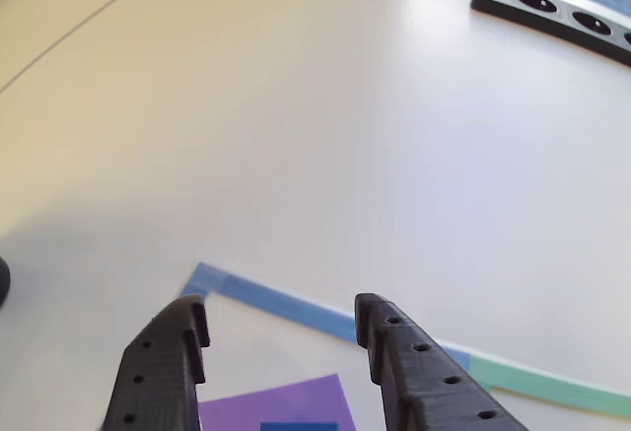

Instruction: Tower of hanoi

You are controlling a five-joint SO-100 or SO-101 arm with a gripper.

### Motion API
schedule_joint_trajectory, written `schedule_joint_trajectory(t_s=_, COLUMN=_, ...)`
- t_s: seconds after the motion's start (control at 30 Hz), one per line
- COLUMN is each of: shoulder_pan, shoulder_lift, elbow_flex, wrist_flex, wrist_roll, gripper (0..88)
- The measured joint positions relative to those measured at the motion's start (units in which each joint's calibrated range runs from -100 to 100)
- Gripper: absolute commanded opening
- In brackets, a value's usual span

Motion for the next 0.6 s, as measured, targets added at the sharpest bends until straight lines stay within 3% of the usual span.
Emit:
schedule_joint_trajectory(t_s=0.07, shoulder_pan=0.0, shoulder_lift=-4.2, elbow_flex=-3.27, wrist_flex=7.66, wrist_roll=0.0, gripper=0.8)
schedule_joint_trajectory(t_s=0.6, shoulder_pan=11.58, shoulder_lift=-21.69, elbow_flex=-42.56, wrist_flex=82.3, wrist_roll=0.0, gripper=1.3)
